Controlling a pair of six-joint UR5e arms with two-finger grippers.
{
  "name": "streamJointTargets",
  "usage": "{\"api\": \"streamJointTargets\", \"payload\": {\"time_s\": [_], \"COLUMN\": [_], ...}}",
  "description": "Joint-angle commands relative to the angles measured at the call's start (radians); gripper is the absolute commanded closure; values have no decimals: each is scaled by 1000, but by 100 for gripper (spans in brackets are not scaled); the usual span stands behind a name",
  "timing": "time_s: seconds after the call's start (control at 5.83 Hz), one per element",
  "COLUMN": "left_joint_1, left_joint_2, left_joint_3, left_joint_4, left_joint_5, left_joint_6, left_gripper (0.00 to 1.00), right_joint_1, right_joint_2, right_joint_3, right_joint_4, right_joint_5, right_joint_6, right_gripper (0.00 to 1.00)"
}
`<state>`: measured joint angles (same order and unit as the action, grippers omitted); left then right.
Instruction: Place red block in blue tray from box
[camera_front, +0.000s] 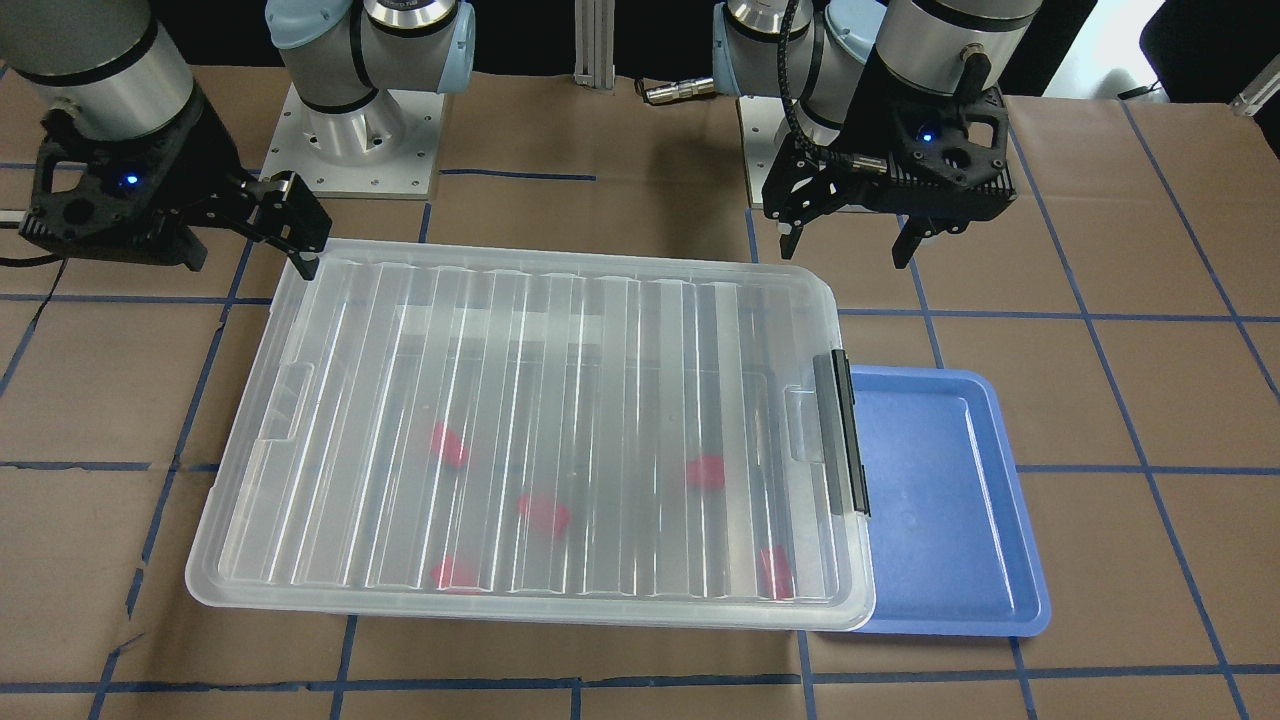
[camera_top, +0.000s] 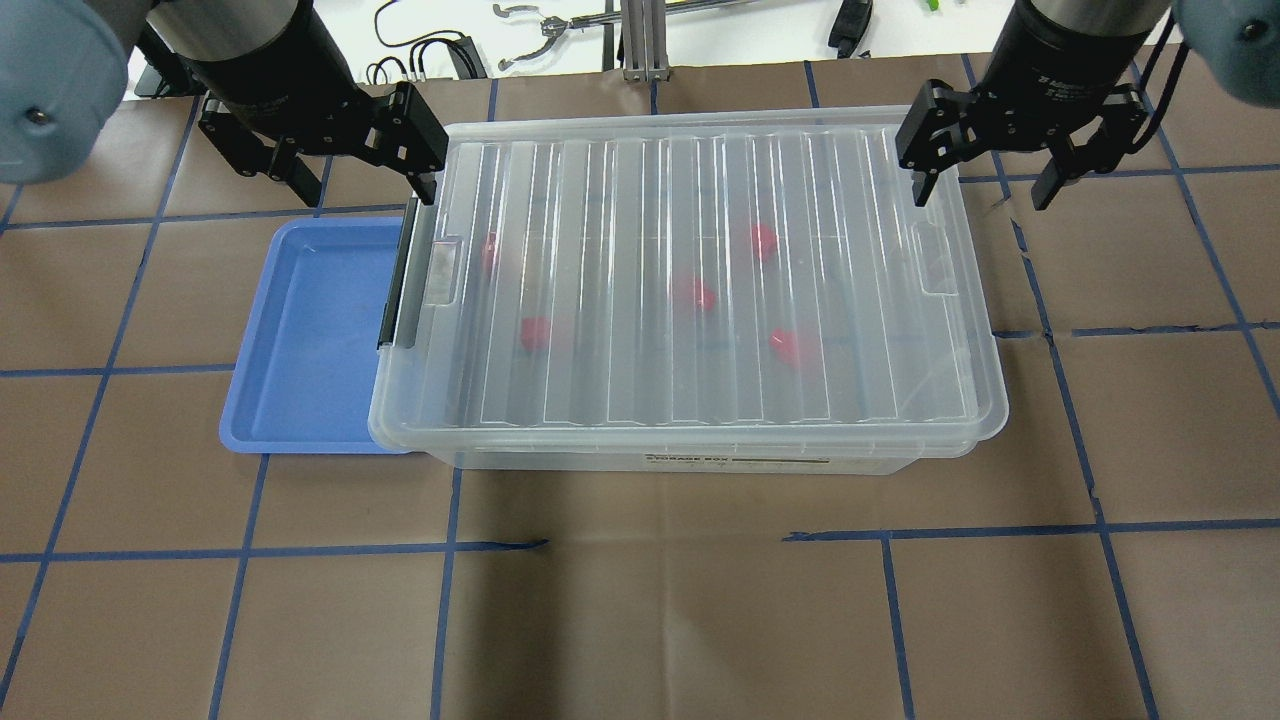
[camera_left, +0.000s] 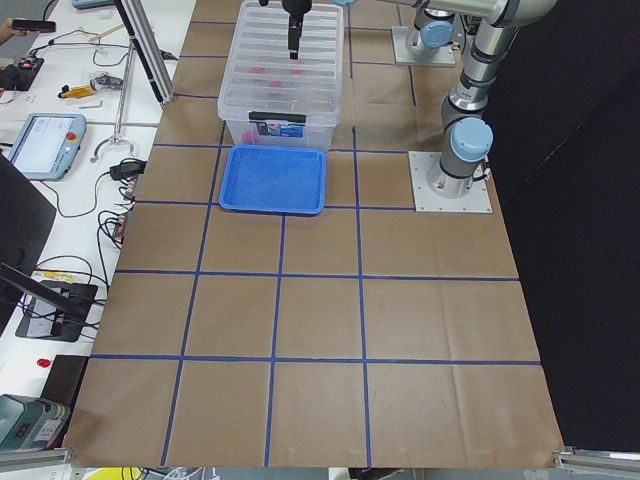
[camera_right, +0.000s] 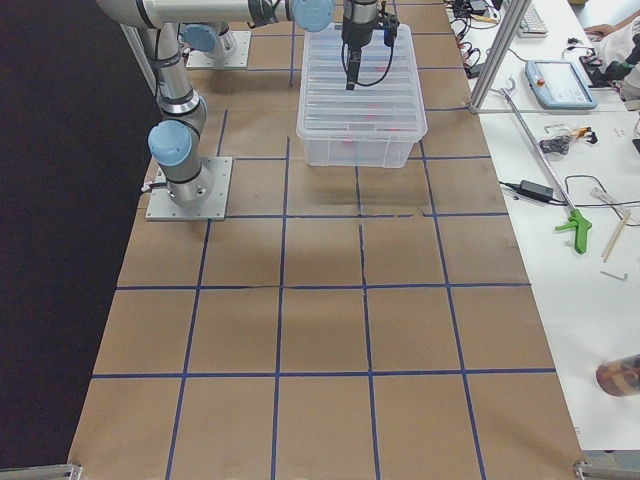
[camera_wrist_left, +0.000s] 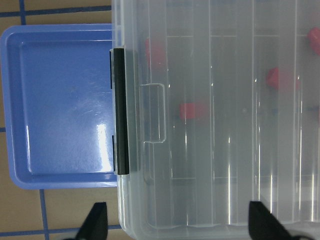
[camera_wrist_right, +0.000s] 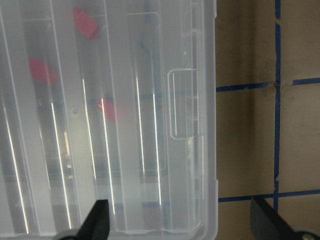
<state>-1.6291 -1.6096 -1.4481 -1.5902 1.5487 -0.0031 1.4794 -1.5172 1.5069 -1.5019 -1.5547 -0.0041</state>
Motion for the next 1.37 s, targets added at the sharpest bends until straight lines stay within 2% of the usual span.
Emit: {"api": "streamJointTargets", "payload": {"time_s": [0.0, 0.17, 0.69, 1.2], "left_joint_1": [0, 0, 3, 3], "left_joint_2": [0, 0, 5, 5], "left_joint_3": [2, 2, 2, 2], "left_joint_4": [-1, 1, -2, -2], "left_joint_5": [-1, -1, 1, -1], "left_joint_6": [0, 0, 2, 2], "left_gripper": [1, 1, 1, 1], "right_joint_1": [-65, -68, -102, -113], "right_joint_2": [2, 3, 32, 37], "right_joint_3": [80, 123, 248, 301], "right_joint_4": [-65, -137, -272, -319], "right_joint_5": [2, -5, -4, -10], "right_joint_6": [-57, -116, -117, -106], "right_gripper": [0, 0, 0, 0]}}
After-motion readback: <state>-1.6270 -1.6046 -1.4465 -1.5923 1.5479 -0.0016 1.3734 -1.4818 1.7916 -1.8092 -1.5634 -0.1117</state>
